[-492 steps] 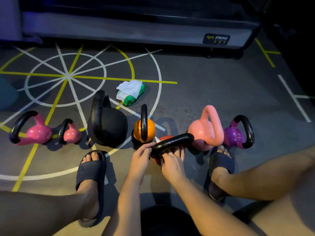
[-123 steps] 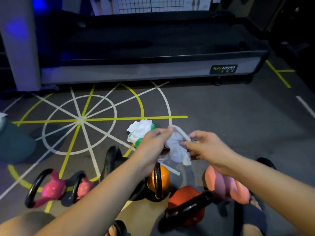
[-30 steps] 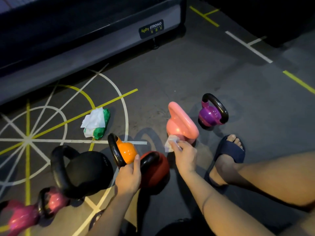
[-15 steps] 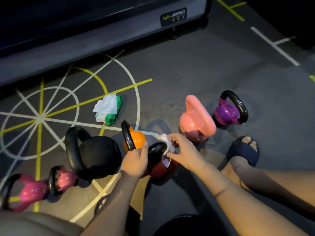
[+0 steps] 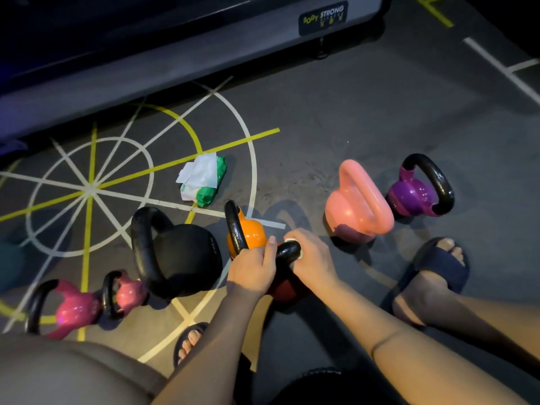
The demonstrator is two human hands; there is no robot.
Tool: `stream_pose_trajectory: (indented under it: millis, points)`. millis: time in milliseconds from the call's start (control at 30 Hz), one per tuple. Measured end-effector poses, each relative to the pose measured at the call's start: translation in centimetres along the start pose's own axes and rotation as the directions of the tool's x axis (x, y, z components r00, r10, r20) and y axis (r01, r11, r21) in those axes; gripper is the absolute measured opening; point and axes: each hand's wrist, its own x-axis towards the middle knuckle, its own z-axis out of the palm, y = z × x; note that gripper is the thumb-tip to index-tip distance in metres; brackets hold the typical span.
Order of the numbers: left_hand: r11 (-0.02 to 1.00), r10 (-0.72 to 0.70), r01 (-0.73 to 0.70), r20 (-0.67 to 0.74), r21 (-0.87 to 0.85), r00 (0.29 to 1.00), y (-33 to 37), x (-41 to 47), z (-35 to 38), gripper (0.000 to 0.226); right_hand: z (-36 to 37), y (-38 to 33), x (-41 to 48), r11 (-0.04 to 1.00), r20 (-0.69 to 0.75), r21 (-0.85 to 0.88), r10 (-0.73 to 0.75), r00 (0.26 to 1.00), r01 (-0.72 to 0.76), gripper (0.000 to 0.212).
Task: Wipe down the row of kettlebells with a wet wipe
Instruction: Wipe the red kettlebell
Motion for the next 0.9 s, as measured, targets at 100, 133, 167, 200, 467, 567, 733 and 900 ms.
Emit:
stream_pose_trajectory:
  millis: [100,133,167,200,467,567,733,900]
  points:
    - [0.997,-0.031,0.031,0.009,-0.068,0.999,-1.0,0.0,-0.1,0.065,0.0,0.6,0.0,0.999,0.076,-0.036,-0.038,0.996,0.040,0.026]
    - [0.996,-0.035,0.036,0.007,-0.078,0.999,-1.2,0.0,-0.1,0.065,0.0,1.2,-0.3,1.000,0.099,-0.017,0.009,0.995,-0.008,0.028]
    - [0.996,-0.034,0.034,-0.002,-0.084,0.999,-1.5,0.0,-0.1,0.064,0.0,1.9,-0.5,0.995,0.116,0.033,0.087,0.989,-0.091,0.029]
    - [0.996,-0.033,0.032,-0.013,-0.087,0.999,-1.7,0.0,0.0,0.064,0.1,2.3,-0.8,0.975,0.128,0.110,0.178,0.976,-0.193,0.029]
    - [0.996,-0.046,0.042,-0.051,-0.078,0.998,-2.5,0.0,0.5,0.069,0.4,1.5,-0.1,0.941,0.170,0.160,0.271,0.947,-0.298,0.042]
    - [0.998,-0.027,0.025,-0.046,-0.050,0.999,-2.5,0.3,0.6,0.067,-0.1,-0.4,0.5,0.991,0.139,0.080,0.094,0.986,-0.106,0.044]
    - [0.999,-0.021,0.021,-0.010,-0.046,1.000,-1.8,0.2,0.3,0.068,-0.5,1.8,0.0,0.978,0.229,0.041,0.190,0.955,-0.204,0.026]
    - [0.996,0.058,-0.058,-0.001,0.074,0.998,1.4,0.4,0.7,0.062,-1.3,2.8,-0.1,0.987,0.095,0.055,0.143,0.985,-0.149,0.029]
